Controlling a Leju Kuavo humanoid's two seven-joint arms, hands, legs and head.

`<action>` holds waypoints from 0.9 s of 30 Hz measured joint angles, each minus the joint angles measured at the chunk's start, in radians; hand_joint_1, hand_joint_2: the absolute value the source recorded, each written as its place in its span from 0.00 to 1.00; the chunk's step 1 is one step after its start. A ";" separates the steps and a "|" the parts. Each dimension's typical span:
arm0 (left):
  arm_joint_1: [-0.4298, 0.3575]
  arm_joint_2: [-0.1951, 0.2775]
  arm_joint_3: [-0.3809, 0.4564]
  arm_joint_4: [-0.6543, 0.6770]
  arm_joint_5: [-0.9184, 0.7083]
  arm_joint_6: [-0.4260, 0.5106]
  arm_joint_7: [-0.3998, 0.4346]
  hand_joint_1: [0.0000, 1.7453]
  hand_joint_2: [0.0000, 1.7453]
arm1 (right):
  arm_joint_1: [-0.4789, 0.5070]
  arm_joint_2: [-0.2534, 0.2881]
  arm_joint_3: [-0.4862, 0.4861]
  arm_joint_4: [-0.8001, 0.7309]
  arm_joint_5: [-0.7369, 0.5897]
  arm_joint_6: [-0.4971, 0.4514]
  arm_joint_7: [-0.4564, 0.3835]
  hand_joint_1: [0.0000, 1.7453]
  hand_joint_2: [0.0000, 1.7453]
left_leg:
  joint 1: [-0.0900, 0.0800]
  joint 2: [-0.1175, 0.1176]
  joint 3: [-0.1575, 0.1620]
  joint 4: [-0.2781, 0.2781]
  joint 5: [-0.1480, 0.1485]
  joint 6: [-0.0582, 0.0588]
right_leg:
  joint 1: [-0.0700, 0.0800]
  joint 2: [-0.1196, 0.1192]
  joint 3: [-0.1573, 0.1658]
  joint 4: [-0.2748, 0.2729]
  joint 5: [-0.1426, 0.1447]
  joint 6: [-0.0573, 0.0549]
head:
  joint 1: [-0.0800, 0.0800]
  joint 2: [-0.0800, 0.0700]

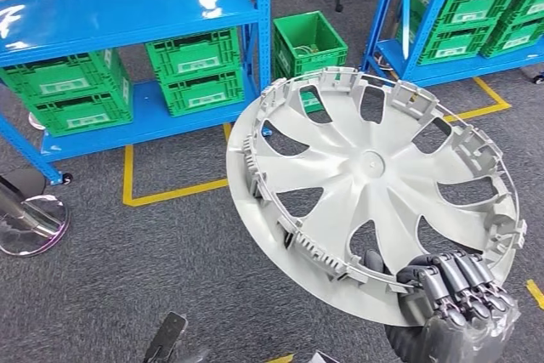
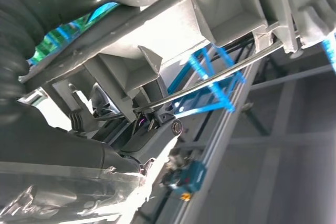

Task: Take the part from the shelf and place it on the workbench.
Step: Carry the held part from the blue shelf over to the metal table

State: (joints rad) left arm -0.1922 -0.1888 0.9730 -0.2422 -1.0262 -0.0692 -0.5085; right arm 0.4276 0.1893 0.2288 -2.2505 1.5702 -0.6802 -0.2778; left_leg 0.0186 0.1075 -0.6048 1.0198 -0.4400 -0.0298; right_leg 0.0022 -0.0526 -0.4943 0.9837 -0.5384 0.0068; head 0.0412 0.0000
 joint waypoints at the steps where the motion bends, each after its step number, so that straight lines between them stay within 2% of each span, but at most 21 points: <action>1: 0.000 0.000 0.000 0.000 0.000 -0.001 0.000 0.00 1.00 | 0.002 0.000 0.000 -0.002 0.000 0.000 -0.001 0.93 1.00 | 0.001 -0.024 -0.006 0.021 -0.024 -0.005 | -0.001 0.011 -0.002 -0.002 0.008 -0.010 | -0.001 0.000; 3: 0.004 0.000 -0.001 0.000 0.000 -0.002 0.000 0.00 1.00 | 0.004 0.000 0.000 -0.004 0.000 0.000 -0.002 0.93 1.00 | 0.002 -0.081 -0.039 0.121 -0.104 -0.009 | 0.000 0.032 -0.008 -0.003 0.023 -0.025 | -0.004 0.000; 4: 0.006 0.001 -0.001 0.000 0.000 -0.002 0.000 0.00 1.00 | 0.005 0.000 0.000 -0.004 0.000 0.000 -0.003 0.93 1.00 | 0.000 -0.093 -0.061 0.187 -0.140 -0.008 | 0.002 0.045 -0.014 -0.002 0.028 -0.029 | -0.005 0.000; 5: 0.007 0.001 -0.001 0.000 0.000 -0.002 0.000 0.00 1.00 | 0.006 0.000 0.000 -0.004 0.000 0.000 -0.003 0.93 1.00 | -0.001 -0.098 -0.077 0.239 -0.159 -0.007 | 0.006 0.059 -0.020 0.000 0.033 -0.032 | -0.006 0.000; 6: 0.008 0.001 -0.001 0.000 0.000 -0.002 0.000 0.00 1.00 | 0.007 0.000 0.000 -0.004 0.000 0.000 -0.003 0.93 1.00 | -0.003 -0.099 -0.080 0.262 -0.158 -0.003 | 0.009 0.073 -0.024 0.003 0.036 -0.034 | -0.006 0.000; 7: 0.008 0.001 -0.002 0.000 0.000 -0.003 0.000 0.00 1.00 | 0.008 0.000 0.000 -0.004 0.000 0.000 -0.003 0.93 1.00 | -0.005 -0.101 -0.066 0.247 -0.136 0.002 | 0.012 0.088 -0.027 0.005 0.037 -0.034 | -0.006 0.000; 8: 0.007 0.002 -0.002 0.000 0.000 -0.003 0.000 0.00 1.00 | 0.009 0.000 0.000 -0.004 0.000 0.000 -0.004 0.93 1.00 | -0.008 -0.108 -0.038 0.199 -0.102 0.010 | 0.015 0.102 -0.029 0.008 0.038 -0.034 | -0.006 0.000; 10: 0.006 0.005 -0.005 0.000 0.000 -0.003 0.000 0.00 1.00 | 0.010 0.000 0.000 -0.005 0.000 0.000 -0.005 0.93 1.00 | -0.012 -0.143 0.026 0.079 -0.048 0.030 | 0.018 0.125 -0.032 0.014 0.039 -0.033 | -0.005 0.000; 12: 0.005 0.006 -0.010 0.000 -0.001 -0.003 0.000 0.00 1.00 | 0.011 0.000 0.000 -0.008 0.000 0.000 -0.008 0.93 1.00 | -0.014 -0.170 0.055 0.016 -0.034 0.039 | 0.015 0.144 -0.041 0.018 0.043 -0.025 | -0.006 0.000; 14: 0.002 0.005 -0.014 0.000 -0.001 -0.004 0.000 0.00 1.00 | 0.013 0.001 0.000 -0.014 0.000 0.000 -0.009 0.93 1.00 | -0.012 -0.158 0.060 -0.007 -0.034 0.039 | 0.012 0.161 -0.053 0.020 0.048 -0.015 | -0.010 0.000; 15: -0.002 0.003 -0.016 0.000 -0.001 -0.004 0.000 0.00 1.00 | 0.014 0.001 0.000 -0.017 0.000 0.000 -0.008 0.93 1.00 | -0.010 -0.147 0.062 -0.020 -0.034 0.040 | 0.014 0.155 -0.062 0.025 0.044 -0.010 | -0.009 0.000; 16: -0.005 0.002 -0.017 0.000 0.000 -0.004 0.000 0.00 1.00 | 0.015 0.001 0.000 -0.019 0.000 0.000 -0.008 0.93 1.00 | -0.006 -0.136 0.065 -0.032 -0.033 0.043 | 0.015 0.138 -0.076 0.044 0.031 -0.003 | -0.005 0.000; 17: -0.006 0.001 -0.017 0.000 0.000 -0.004 0.000 0.00 1.00 | 0.016 0.001 0.000 -0.021 0.000 0.000 -0.009 0.93 1.00 | -0.003 -0.123 0.066 -0.041 -0.031 0.045 | 0.014 0.114 -0.098 0.084 0.007 0.003 | -0.002 0.000; 19: -0.003 0.000 -0.017 0.000 -0.001 -0.004 -0.001 0.00 1.00 | 0.016 0.001 -0.001 -0.021 0.000 0.000 -0.008 0.93 1.00 | -0.002 -0.098 0.065 -0.043 -0.029 0.046 | 0.004 0.071 -0.163 0.214 -0.055 0.019 | 0.004 0.000; 20: 0.000 0.000 -0.017 0.000 -0.001 -0.004 -0.001 0.00 1.00 | 0.016 0.001 -0.001 -0.021 0.000 0.000 -0.008 0.93 1.00 | -0.001 -0.084 0.064 -0.042 -0.030 0.045 | -0.003 0.062 -0.191 0.273 -0.075 0.025 | 0.004 0.000; 21: 0.001 0.000 -0.017 0.000 -0.001 -0.004 -0.001 0.00 1.00 | 0.016 0.001 -0.001 -0.021 0.000 0.000 -0.008 0.93 1.00 | 0.000 -0.070 0.064 -0.042 -0.030 0.044 | -0.010 0.058 -0.205 0.300 -0.078 0.032 | 0.004 0.000; 22: 0.001 0.000 -0.017 0.000 -0.001 -0.004 -0.001 0.00 1.00 | 0.016 0.001 -0.001 -0.021 0.000 0.000 -0.008 0.93 1.00 | 0.002 -0.057 0.065 -0.042 -0.031 0.041 | -0.016 0.053 -0.197 0.287 -0.060 0.038 | 0.004 0.000; 23: 0.000 -0.001 -0.017 0.000 -0.001 -0.004 -0.001 0.00 1.00 | 0.017 0.001 -0.001 -0.021 0.000 0.000 -0.008 0.93 1.00 | 0.005 -0.046 0.067 -0.041 -0.032 0.036 | -0.022 0.045 -0.168 0.234 -0.027 0.044 | 0.004 0.000; 25: -0.001 0.000 -0.017 0.000 -0.001 -0.004 -0.001 0.00 1.00 | 0.016 0.001 -0.001 -0.021 0.000 0.000 -0.008 0.93 1.00 | 0.007 -0.027 0.071 -0.037 -0.036 0.022 | -0.026 0.005 -0.089 0.090 0.029 0.053 | 0.006 0.000; 26: -0.002 0.000 -0.017 0.000 -0.001 -0.004 -0.001 0.00 1.00 | 0.016 0.001 -0.001 -0.021 0.000 0.000 -0.008 0.93 1.00 | 0.005 -0.020 0.072 -0.034 -0.037 0.014 | -0.024 -0.010 -0.064 0.044 0.041 0.050 | 0.006 0.000; 27: -0.002 0.001 -0.017 0.000 -0.001 -0.004 -0.001 0.00 1.00 | 0.016 0.002 -0.001 -0.021 0.000 0.000 -0.008 0.93 1.00 | 0.003 -0.013 0.072 -0.032 -0.037 0.006 | -0.021 -0.017 -0.054 0.024 0.043 0.044 | 0.007 0.000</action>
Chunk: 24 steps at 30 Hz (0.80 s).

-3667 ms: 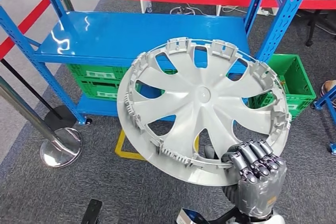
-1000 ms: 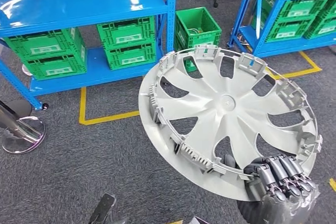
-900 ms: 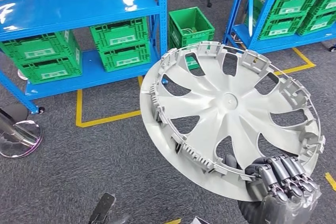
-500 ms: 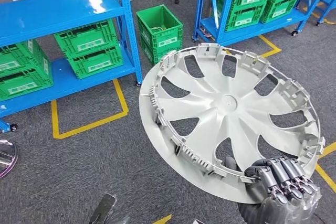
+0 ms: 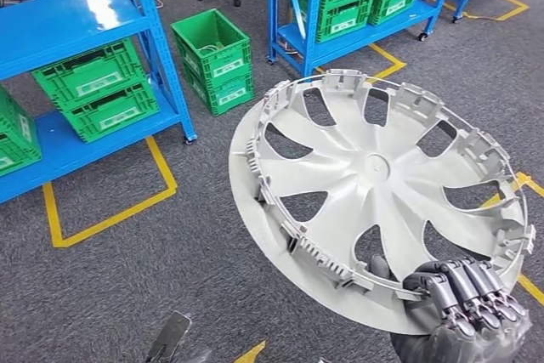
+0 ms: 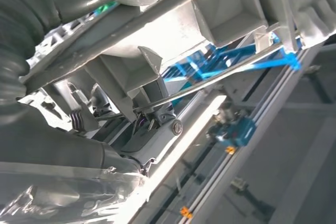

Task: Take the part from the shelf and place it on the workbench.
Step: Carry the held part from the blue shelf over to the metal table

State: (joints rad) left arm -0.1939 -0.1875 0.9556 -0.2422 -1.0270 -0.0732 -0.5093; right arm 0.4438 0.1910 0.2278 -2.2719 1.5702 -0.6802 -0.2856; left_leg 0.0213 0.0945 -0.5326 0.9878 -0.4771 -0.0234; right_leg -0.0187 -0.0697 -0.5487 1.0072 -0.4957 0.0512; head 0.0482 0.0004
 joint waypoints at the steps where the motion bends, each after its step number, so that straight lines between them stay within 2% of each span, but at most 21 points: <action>1: 0.000 0.000 0.000 0.000 0.000 0.000 0.000 0.00 1.00 | 0.000 0.000 0.000 0.000 0.000 0.000 0.000 0.93 1.00 | -0.002 0.008 0.000 0.001 0.001 -0.006 | 0.004 0.007 -0.002 0.001 -0.001 -0.010 | 0.000 0.000; 2: -0.001 0.000 0.000 0.000 0.000 0.000 0.000 0.00 1.00 | 0.001 0.001 0.000 0.000 0.000 0.000 0.000 0.93 1.00 | -0.001 0.017 0.000 0.001 0.002 -0.011 | 0.005 0.019 -0.008 0.004 0.001 -0.021 | -0.001 0.000; 3: -0.002 0.000 -0.001 0.000 0.000 0.000 0.000 0.00 1.00 | 0.003 0.001 0.000 -0.001 0.000 0.000 0.000 0.93 1.00 | 0.002 0.014 0.000 0.004 -0.004 -0.016 | 0.005 0.030 -0.011 0.005 0.003 -0.029 | -0.001 0.000; 5: -0.004 -0.001 -0.002 0.000 0.000 0.000 0.000 0.00 1.00 | 0.004 0.002 0.000 -0.003 0.000 0.000 0.001 0.93 1.00 | 0.005 -0.025 -0.020 0.055 -0.047 -0.020 | 0.005 0.050 -0.016 0.004 0.009 -0.046 | -0.004 0.000; 6: -0.003 -0.002 -0.002 0.000 0.000 0.000 0.000 0.00 1.00 | 0.005 0.003 0.000 -0.004 0.000 0.000 0.001 0.93 1.00 | 0.005 -0.053 -0.045 0.111 -0.083 -0.018 | 0.006 0.060 -0.018 0.004 0.012 -0.053 | -0.006 0.000; 7: 0.000 -0.002 -0.002 0.000 0.000 0.000 0.000 0.00 1.00 | 0.005 0.003 0.000 -0.005 0.000 0.000 0.001 0.93 1.00 | 0.003 -0.072 -0.077 0.183 -0.119 -0.014 | 0.009 0.072 -0.020 0.004 0.014 -0.058 | -0.009 0.000; 8: 0.003 -0.002 -0.002 0.000 0.000 0.000 0.000 0.00 1.00 | 0.005 0.003 0.000 -0.005 0.000 0.000 0.001 0.93 1.00 | -0.001 -0.080 -0.109 0.250 -0.145 -0.010 | 0.013 0.086 -0.023 0.004 0.017 -0.062 | -0.010 0.000; 9: 0.005 -0.002 -0.003 0.000 0.000 0.000 0.000 0.00 1.00 | 0.005 0.003 0.000 -0.005 0.000 0.000 0.001 0.93 1.00 | -0.004 -0.084 -0.130 0.292 -0.153 -0.004 | 0.019 0.100 -0.025 0.004 0.019 -0.066 | -0.011 0.000; 10: 0.006 -0.002 -0.004 0.000 0.000 0.000 0.000 0.00 1.00 | 0.005 0.003 0.000 -0.005 0.000 0.000 0.001 0.93 1.00 | -0.009 -0.086 -0.134 0.297 -0.141 0.005 | 0.024 0.115 -0.026 0.005 0.022 -0.069 | -0.011 0.000; 11: 0.006 -0.002 -0.004 0.000 0.000 0.000 0.000 0.00 1.00 | 0.005 0.003 0.000 -0.005 0.000 0.000 0.001 0.93 1.00 | -0.014 -0.091 -0.119 0.264 -0.112 0.016 | 0.029 0.129 -0.025 0.005 0.024 -0.071 | -0.012 0.000; 12: 0.006 -0.001 -0.005 0.000 0.000 0.000 0.000 0.00 1.00 | 0.005 0.003 0.000 -0.005 0.000 0.000 0.001 0.93 1.00 | -0.020 -0.106 -0.091 0.203 -0.072 0.029 | 0.033 0.143 -0.025 0.005 0.025 -0.072 | -0.011 0.000; 13: 0.005 0.001 -0.005 0.000 0.000 0.000 0.000 0.00 1.00 | 0.005 0.003 0.000 -0.005 0.000 0.000 0.001 0.93 1.00 | -0.025 -0.134 -0.061 0.139 -0.040 0.045 | 0.035 0.155 -0.025 0.006 0.027 -0.072 | -0.010 0.000; 14: 0.004 0.002 -0.006 0.000 0.001 0.000 -0.001 0.00 1.00 | 0.005 0.003 0.000 -0.006 0.000 0.000 0.001 0.93 1.00 | -0.028 -0.161 -0.037 0.086 -0.016 0.055 | 0.035 0.166 -0.028 0.008 0.029 -0.070 | -0.010 0.000; 15: 0.003 0.004 -0.006 0.000 0.001 0.001 -0.001 0.00 1.00 | 0.004 0.003 0.000 -0.006 0.000 0.000 0.001 0.93 1.00 | -0.030 -0.181 -0.024 0.053 -0.004 0.062 | 0.033 0.176 -0.033 0.010 0.032 -0.067 | -0.010 0.000; 16: 0.003 0.004 -0.006 0.000 0.001 0.001 -0.001 0.00 1.00 | 0.004 0.003 -0.001 -0.007 0.000 0.000 0.002 0.93 1.00 | -0.031 -0.191 -0.021 0.040 -0.003 0.065 | 0.029 0.187 -0.040 0.011 0.036 -0.061 | -0.012 0.000; 18: 0.002 0.001 -0.007 0.000 0.001 0.001 -0.002 0.00 1.00 | 0.007 0.003 -0.001 -0.010 0.000 0.000 0.003 0.93 1.00 | -0.030 -0.169 -0.021 0.021 0.004 0.061 | 0.026 0.203 -0.056 0.013 0.042 -0.049 | -0.016 0.000; 19: 0.000 -0.001 -0.007 0.000 0.001 0.001 -0.002 0.00 1.00 | 0.008 0.004 -0.001 -0.012 0.000 0.000 0.004 0.93 1.00 | -0.028 -0.155 -0.021 0.011 0.009 0.059 | 0.027 0.189 -0.066 0.023 0.033 -0.043 | -0.014 0.000; 20: -0.002 -0.003 -0.007 0.000 0.001 0.000 -0.002 0.00 1.00 | 0.009 0.004 -0.002 -0.013 0.000 0.000 0.004 0.93 1.00 | -0.025 -0.140 -0.022 0.001 0.016 0.058 | 0.028 0.164 -0.081 0.048 0.010 -0.037 | -0.010 0.000; 22: 0.000 -0.005 -0.007 0.000 0.001 0.000 -0.002 0.00 1.00 | 0.008 0.004 -0.002 -0.014 0.000 0.000 0.005 0.93 1.00 | -0.023 -0.108 -0.028 -0.007 0.024 0.057 | 0.024 0.101 -0.125 0.155 -0.067 -0.022 | -0.003 0.000; 23: 0.002 -0.004 -0.007 0.000 0.001 0.000 -0.002 0.00 1.00 | 0.008 0.004 -0.002 -0.014 0.000 0.000 0.005 0.93 1.00 | -0.024 -0.090 -0.033 -0.006 0.026 0.056 | 0.019 0.086 -0.147 0.218 -0.101 -0.014 | -0.002 0.000; 24: 0.005 -0.003 -0.007 0.000 0.001 0.000 -0.002 0.00 1.00 | 0.008 0.004 -0.002 -0.014 0.000 0.000 0.005 0.93 1.00 | -0.024 -0.073 -0.037 -0.006 0.029 0.054 | 0.012 0.078 -0.159 0.263 -0.119 -0.007 | -0.003 0.000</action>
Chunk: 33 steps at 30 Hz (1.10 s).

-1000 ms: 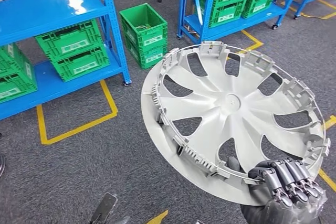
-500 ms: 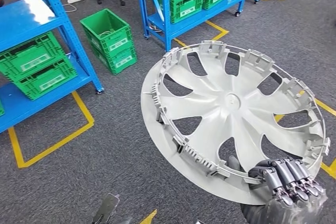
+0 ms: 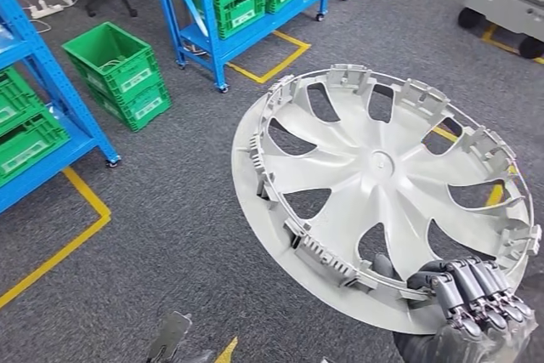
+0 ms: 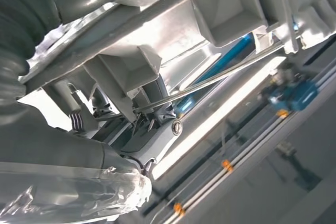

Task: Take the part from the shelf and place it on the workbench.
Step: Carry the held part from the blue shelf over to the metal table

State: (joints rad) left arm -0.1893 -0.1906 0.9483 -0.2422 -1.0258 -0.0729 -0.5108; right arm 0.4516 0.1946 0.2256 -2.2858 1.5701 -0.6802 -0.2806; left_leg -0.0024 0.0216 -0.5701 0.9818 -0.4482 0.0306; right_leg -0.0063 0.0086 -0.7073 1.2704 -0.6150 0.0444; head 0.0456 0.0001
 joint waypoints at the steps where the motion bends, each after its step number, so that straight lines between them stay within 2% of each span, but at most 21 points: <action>1: 0.001 0.001 0.000 0.000 0.000 0.000 0.000 0.00 1.00 | 0.000 0.000 0.000 0.000 0.000 0.000 0.000 0.93 1.00 | 0.000 0.017 -0.005 0.000 0.003 -0.003 | -0.006 -0.005 0.005 0.014 0.000 0.007 | 0.000 0.000; 2: 0.000 0.001 0.000 0.000 0.000 0.000 0.000 0.00 1.00 | 0.000 0.000 0.000 0.000 0.000 0.000 0.000 0.93 1.00 | 0.000 0.032 -0.010 0.001 0.007 -0.006 | -0.013 -0.011 0.032 -0.013 0.017 0.013 | 0.000 0.000; 4: -0.003 0.002 0.000 0.000 0.000 0.000 0.000 0.00 1.00 | 0.000 0.000 0.000 0.000 0.000 0.000 0.000 0.93 1.00 | 0.000 0.055 -0.017 0.003 0.015 -0.015 | -0.022 -0.045 0.135 -0.155 0.059 0.023 | 0.000 0.000; 5: -0.004 0.002 0.000 0.000 0.000 0.000 0.000 0.00 1.00 | 0.000 0.000 0.000 0.000 0.000 0.000 0.000 0.93 1.00 | 0.000 0.064 -0.019 0.005 0.018 -0.020 | -0.023 -0.062 0.181 -0.219 0.075 0.021 | -0.001 0.000; 7: -0.006 0.004 0.000 0.000 0.000 0.000 0.000 0.00 1.00 | 0.000 0.000 0.000 -0.001 0.000 0.000 0.001 0.93 1.00 | -0.001 0.078 -0.018 0.009 0.025 -0.032 | -0.017 -0.079 0.214 -0.278 0.083 0.008 | -0.006 0.000; 9: -0.007 0.003 -0.001 0.000 0.000 0.000 0.000 0.00 1.00 | 0.000 0.001 0.000 -0.002 0.000 0.000 0.001 0.93 1.00 | 0.004 0.091 -0.018 0.010 0.030 -0.046 | -0.012 -0.057 0.203 -0.278 0.092 -0.013 | -0.009 0.000; 10: -0.008 0.002 -0.001 0.000 0.000 0.000 0.000 0.00 1.00 | 0.000 0.002 0.000 -0.002 0.000 0.000 0.001 0.93 1.00 | 0.007 0.085 -0.022 0.014 0.023 -0.053 | -0.011 -0.047 0.198 -0.281 0.096 -0.023 | -0.009 0.000; 12: -0.006 0.001 -0.002 0.000 0.000 -0.001 -0.001 0.00 1.00 | 0.001 0.003 0.001 -0.002 0.000 0.000 0.002 0.93 1.00 | 0.012 0.043 -0.042 0.067 -0.035 -0.063 | -0.010 -0.028 0.188 -0.285 0.109 -0.042 | -0.010 0.000; 14: -0.001 0.001 -0.005 0.000 0.001 -0.001 -0.002 0.00 1.00 | 0.000 0.003 0.001 -0.002 0.000 0.000 0.002 0.93 1.00 | 0.012 0.000 -0.083 0.193 -0.125 -0.062 | -0.005 -0.008 0.171 -0.284 0.124 -0.054 | -0.012 0.000; 15: 0.002 0.001 -0.006 0.000 0.002 -0.001 -0.003 0.00 1.00 | 0.000 0.003 0.001 -0.002 0.000 0.000 0.002 0.93 1.00 | 0.012 -0.008 -0.100 0.252 -0.152 -0.059 | -0.002 0.005 0.163 -0.283 0.132 -0.058 | -0.013 0.000; 16: 0.004 0.001 -0.007 0.000 0.003 -0.001 -0.003 0.00 1.00 | 0.000 0.003 0.001 -0.002 0.000 0.000 0.002 0.93 1.00 | 0.012 -0.012 -0.104 0.283 -0.159 -0.055 | 0.002 0.020 0.154 -0.282 0.140 -0.060 | -0.013 0.000; 18: 0.005 0.002 -0.009 0.000 0.004 0.000 -0.005 0.00 1.00 | 0.001 0.003 0.001 -0.002 0.000 0.000 0.001 0.93 1.00 | 0.009 -0.020 -0.060 0.232 -0.114 -0.044 | 0.008 0.048 0.142 -0.279 0.150 -0.059 | -0.013 0.000; 20: 0.004 0.004 -0.011 0.000 0.006 0.000 -0.008 0.00 1.00 | 0.000 0.003 0.001 -0.002 0.000 0.000 0.001 0.93 1.00 | 0.007 -0.061 0.019 0.102 -0.063 -0.030 | 0.009 0.072 0.133 -0.275 0.156 -0.055 | -0.012 0.000; 22: 0.004 0.006 -0.012 0.000 0.008 0.000 -0.009 0.00 1.00 | 0.000 0.003 0.000 -0.002 0.000 0.000 -0.001 0.93 1.00 | 0.007 -0.100 0.061 0.024 -0.051 -0.023 | 0.007 0.091 0.124 -0.271 0.162 -0.046 | -0.014 0.000; 23: 0.004 0.006 -0.013 0.000 0.009 0.000 -0.010 0.00 1.00 | 0.000 0.004 0.000 -0.003 0.000 0.000 -0.003 0.93 1.00 | 0.006 -0.102 0.065 0.014 -0.054 -0.023 | 0.006 0.101 0.118 -0.270 0.167 -0.040 | -0.015 0.000; 25: 0.003 0.003 -0.016 0.000 0.010 0.000 -0.011 0.00 1.00 | 0.002 0.004 -0.003 -0.005 0.000 0.000 -0.006 0.93 1.00 | 0.008 -0.079 0.065 -0.002 -0.052 -0.022 | 0.005 0.113 0.104 -0.267 0.172 -0.028 | -0.018 0.000; 27: 0.001 0.000 -0.017 0.000 0.011 0.000 -0.012 0.00 1.00 | 0.004 0.007 -0.009 -0.009 0.000 0.000 -0.012 0.93 1.00 | 0.013 -0.052 0.063 -0.011 -0.045 -0.016 | 0.008 0.072 0.072 -0.217 0.139 -0.019 | -0.012 0.000; 29: 0.005 0.001 -0.017 0.000 0.012 0.000 -0.012 0.00 1.00 | 0.004 0.011 -0.016 -0.011 0.000 0.000 -0.023 0.93 1.00 | 0.012 -0.023 0.060 -0.013 -0.042 -0.013 | 0.006 0.016 0.012 -0.088 0.070 -0.011 | -0.006 0.000; 31: 0.011 0.002 -0.017 0.000 0.015 0.000 -0.012 0.00 1.00 | 0.006 0.017 -0.025 -0.013 0.000 0.000 -0.039 0.93 1.00 | 0.011 0.010 0.057 -0.012 -0.041 -0.014 | 0.001 -0.002 -0.035 0.023 0.029 -0.003 | -0.006 0.000; 32: 0.011 0.003 -0.017 0.000 0.017 0.000 -0.013 0.00 1.00 | 0.008 0.021 -0.030 -0.015 0.000 0.000 -0.046 0.93 1.00 | 0.011 0.024 0.056 -0.011 -0.041 -0.015 | -0.002 -0.006 -0.032 0.027 0.035 0.000 | -0.006 0.000; 33: 0.011 0.003 -0.017 0.000 0.018 0.000 -0.013 0.00 1.00 | 0.010 0.024 -0.035 -0.017 0.000 0.000 -0.053 0.93 1.00 | 0.011 0.038 0.056 -0.011 -0.041 -0.017 | -0.004 -0.012 -0.007 -0.009 0.057 0.002 | -0.006 0.000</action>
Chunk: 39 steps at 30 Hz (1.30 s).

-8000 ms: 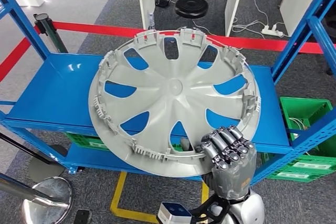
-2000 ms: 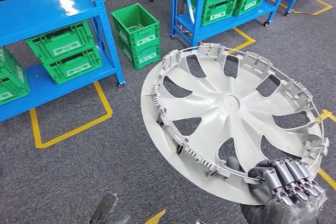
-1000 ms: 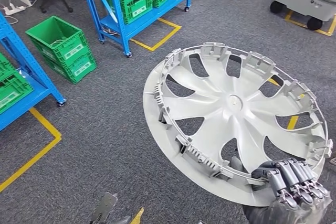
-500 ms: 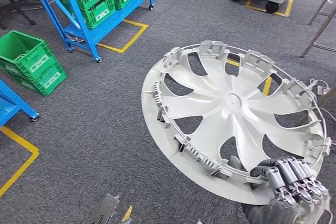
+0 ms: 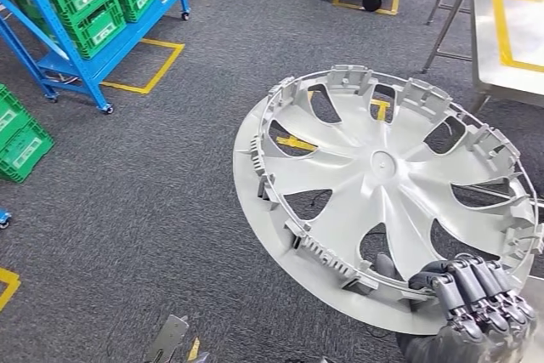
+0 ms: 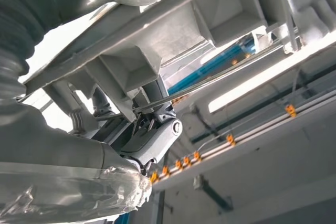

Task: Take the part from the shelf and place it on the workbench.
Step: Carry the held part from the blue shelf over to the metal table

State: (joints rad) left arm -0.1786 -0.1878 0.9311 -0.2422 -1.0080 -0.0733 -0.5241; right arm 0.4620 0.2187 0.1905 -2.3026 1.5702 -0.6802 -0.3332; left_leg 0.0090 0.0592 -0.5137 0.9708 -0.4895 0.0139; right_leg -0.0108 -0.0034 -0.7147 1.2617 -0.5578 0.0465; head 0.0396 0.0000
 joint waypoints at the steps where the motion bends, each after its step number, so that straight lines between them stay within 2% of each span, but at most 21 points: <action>1: -0.001 0.000 0.000 0.000 0.000 0.000 -0.001 0.00 1.00 | 0.002 0.004 -0.005 -0.003 0.000 0.000 -0.004 0.93 1.00 | 0.000 0.011 0.001 0.000 -0.001 -0.002 | -0.003 -0.012 0.044 -0.071 0.032 0.002 | 0.000 0.000; 3: -0.002 0.000 0.000 0.000 0.001 0.000 -0.002 0.00 1.00 | 0.005 0.010 -0.013 -0.007 0.000 0.000 -0.009 0.93 1.00 | -0.003 0.029 0.004 0.003 -0.004 -0.012 | 0.000 -0.046 0.127 -0.209 0.070 -0.003 | 0.000 0.000; 4: -0.003 0.000 0.000 0.000 0.001 0.000 -0.002 0.00 1.00 | 0.006 0.013 -0.016 -0.009 0.000 0.000 -0.011 0.93 1.00 | -0.006 0.036 0.004 0.005 -0.006 -0.018 | 0.002 -0.056 0.149 -0.247 0.076 -0.009 | -0.001 0.000; 7: -0.006 0.001 -0.001 0.000 0.004 0.000 -0.005 0.00 1.00 | 0.012 0.023 -0.028 -0.017 0.000 0.000 -0.013 0.93 1.00 | -0.006 0.052 0.005 0.009 -0.008 -0.031 | 0.004 -0.036 0.149 -0.256 0.078 -0.033 | -0.003 0.000; 9: -0.010 0.000 -0.001 0.000 0.008 0.000 -0.009 0.00 1.00 | 0.016 0.031 -0.035 -0.024 0.001 0.000 -0.014 0.93 1.00 | -0.002 0.021 -0.010 0.046 -0.040 -0.040 | 0.004 -0.018 0.146 -0.258 0.083 -0.048 | -0.005 0.000; 11: -0.011 -0.001 -0.001 0.000 0.011 0.000 -0.013 0.00 1.00 | 0.016 0.037 -0.041 -0.030 0.001 0.000 -0.015 0.93 1.00 | 0.001 -0.031 -0.062 0.163 -0.107 -0.042 | 0.005 0.002 0.142 -0.259 0.087 -0.059 | -0.008 0.000; 13: -0.008 -0.001 -0.001 0.000 0.012 0.002 -0.014 0.00 1.00 | 0.017 0.041 -0.046 -0.034 0.000 0.000 -0.017 0.93 1.00 | 0.000 -0.048 -0.124 0.292 -0.155 -0.037 | 0.010 0.028 0.138 -0.259 0.089 -0.066 | -0.008 0.000; 15: -0.008 0.000 -0.001 0.000 0.013 0.004 -0.016 0.00 1.00 | 0.018 0.046 -0.055 -0.036 0.000 0.000 -0.022 0.93 1.00 | -0.002 -0.054 -0.133 0.297 -0.125 -0.027 | 0.015 0.057 0.138 -0.257 0.091 -0.067 | -0.008 0.000; 18: -0.012 0.001 -0.001 0.000 0.019 0.009 -0.018 0.00 1.00 | 0.022 0.055 -0.067 -0.043 0.000 0.000 -0.031 0.93 1.00 | -0.006 -0.108 -0.055 0.112 -0.016 -0.007 | 0.019 0.096 0.138 -0.254 0.093 -0.066 | -0.008 0.000; 20: -0.014 0.001 -0.001 0.000 0.022 0.013 -0.019 0.00 1.00 | 0.023 0.061 -0.074 -0.051 0.000 0.000 -0.037 0.93 1.00 | -0.006 -0.142 -0.026 0.042 -0.001 -0.003 | 0.017 0.117 0.129 -0.250 0.096 -0.057 | -0.009 0.000; 22: -0.017 -0.001 -0.002 0.000 0.024 0.015 -0.019 0.00 1.00 | 0.026 0.067 -0.083 -0.063 0.001 0.000 -0.041 0.93 1.00 | -0.006 -0.131 -0.021 0.025 -0.004 -0.002 | 0.014 0.135 0.116 -0.250 0.101 -0.045 | -0.010 0.000; 23: -0.018 -0.003 -0.003 0.000 0.025 0.017 -0.019 0.00 1.00 | 0.028 0.070 -0.087 -0.069 0.001 0.000 -0.041 0.93 1.00 | -0.005 -0.120 -0.020 0.019 0.000 0.000 | 0.014 0.126 0.109 -0.244 0.098 -0.040 | -0.009 0.000; 26: -0.019 -0.007 -0.005 0.000 0.027 0.021 -0.019 0.00 1.00 | 0.029 0.076 -0.097 -0.082 0.001 0.000 -0.042 0.93 1.00 | -0.004 -0.078 -0.015 0.004 0.008 0.008 | 0.016 0.041 0.050 -0.128 0.025 -0.026 | -0.003 0.000; 28: -0.016 -0.008 -0.006 0.000 0.027 0.023 -0.019 0.00 1.00 | 0.028 0.079 -0.102 -0.086 0.001 0.000 -0.043 0.93 1.00 | -0.005 -0.045 -0.016 0.004 0.007 0.008 | 0.010 0.014 -0.009 -0.002 -0.031 -0.015 | -0.001 0.000; 29: -0.015 -0.008 -0.006 0.000 0.027 0.023 -0.019 0.00 1.00 | 0.028 0.081 -0.105 -0.087 0.001 0.000 -0.044 0.93 1.00 | -0.005 -0.029 -0.016 0.005 0.006 0.007 | 0.006 0.010 -0.022 0.027 -0.036 -0.010 | -0.001 0.000; 30: -0.016 -0.009 -0.007 0.000 0.027 0.024 -0.019 0.00 1.00 | 0.029 0.082 -0.107 -0.089 0.001 0.000 -0.045 0.93 1.00 | -0.004 -0.015 -0.016 0.005 0.005 0.006 | 0.002 0.005 -0.015 0.016 -0.022 -0.006 | -0.001 0.000; 32: -0.017 -0.010 -0.009 0.000 0.027 0.026 -0.019 0.00 1.00 | 0.030 0.086 -0.113 -0.093 0.001 0.000 -0.046 0.93 1.00 | -0.004 0.008 -0.012 0.006 0.000 -0.001 | -0.006 -0.025 0.057 -0.109 0.037 0.002 | -0.001 0.000; 34: -0.019 -0.011 -0.013 0.000 0.028 0.032 -0.019 0.00 1.00 | 0.031 0.092 -0.119 -0.101 0.001 0.000 -0.045 0.93 1.00 | -0.008 0.026 -0.007 0.009 -0.006 -0.012 | -0.005 -0.060 0.127 -0.225 0.072 -0.003 | -0.002 0.000; 35: -0.020 -0.010 -0.015 0.000 0.030 0.034 -0.019 0.00 1.00 | 0.031 0.094 -0.122 -0.105 0.001 0.000 -0.044 0.93 1.00 | -0.011 0.032 -0.004 0.011 -0.008 -0.017 | -0.003 -0.068 0.141 -0.248 0.074 -0.009 | -0.003 0.000; 37: -0.021 -0.011 -0.019 0.000 0.034 0.038 -0.019 0.00 1.00 | 0.032 0.099 -0.130 -0.115 0.000 0.000 -0.040 0.93 1.00 | -0.010 0.047 -0.001 0.013 -0.010 -0.026 | 0.001 -0.048 0.139 -0.249 0.074 -0.025 | -0.006 0.000; 39: -0.023 -0.012 -0.022 0.000 0.037 0.042 -0.019 0.00 1.00 | 0.035 0.103 -0.140 -0.125 0.000 0.000 -0.036 0.93 1.00 | -0.005 0.026 -0.006 0.032 -0.031 -0.037 | 0.000 -0.028 0.138 -0.251 0.077 -0.039 | -0.008 0.000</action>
State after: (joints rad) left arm -0.2020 -0.2003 0.9090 -0.2426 -0.9708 -0.0314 -0.5432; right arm 0.4969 0.3213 0.0508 -2.4278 1.5705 -0.6802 -0.3689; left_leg 0.0045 0.0852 -0.5199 1.0025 -0.5202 -0.0235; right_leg -0.0109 -0.0310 -0.5767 1.0107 -0.4804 0.0072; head 0.0319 0.0000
